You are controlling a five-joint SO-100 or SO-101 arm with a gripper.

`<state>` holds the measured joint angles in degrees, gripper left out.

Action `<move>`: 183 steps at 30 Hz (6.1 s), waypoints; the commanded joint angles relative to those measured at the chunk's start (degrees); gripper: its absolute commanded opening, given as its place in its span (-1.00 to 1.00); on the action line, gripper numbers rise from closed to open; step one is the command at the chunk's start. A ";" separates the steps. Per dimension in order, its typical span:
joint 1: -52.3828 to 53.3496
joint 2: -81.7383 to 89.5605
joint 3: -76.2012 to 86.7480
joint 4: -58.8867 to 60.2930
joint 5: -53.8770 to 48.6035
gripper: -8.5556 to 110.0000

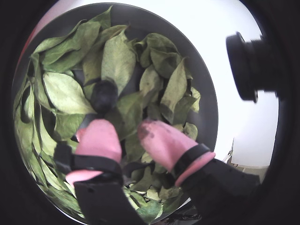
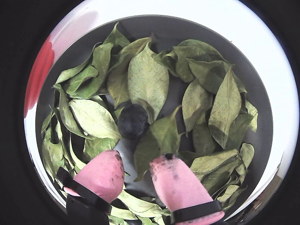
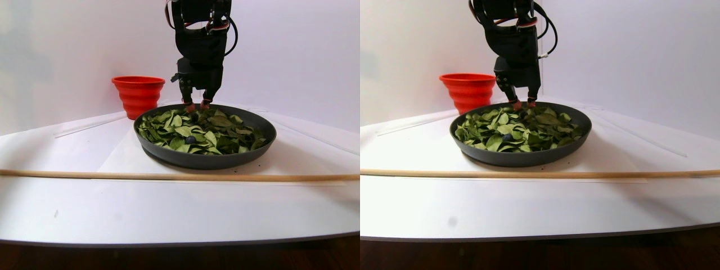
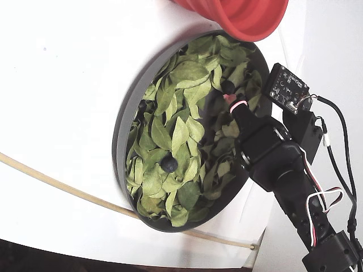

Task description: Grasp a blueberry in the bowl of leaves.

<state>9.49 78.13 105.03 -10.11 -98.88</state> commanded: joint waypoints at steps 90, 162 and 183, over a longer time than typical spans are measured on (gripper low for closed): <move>0.62 -12.22 -12.83 -5.80 3.78 -0.62; 1.32 -7.91 -10.46 -9.05 -0.88 -0.55; 2.11 -13.18 -12.30 -10.63 0.26 -0.57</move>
<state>10.28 63.90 94.92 -19.69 -98.70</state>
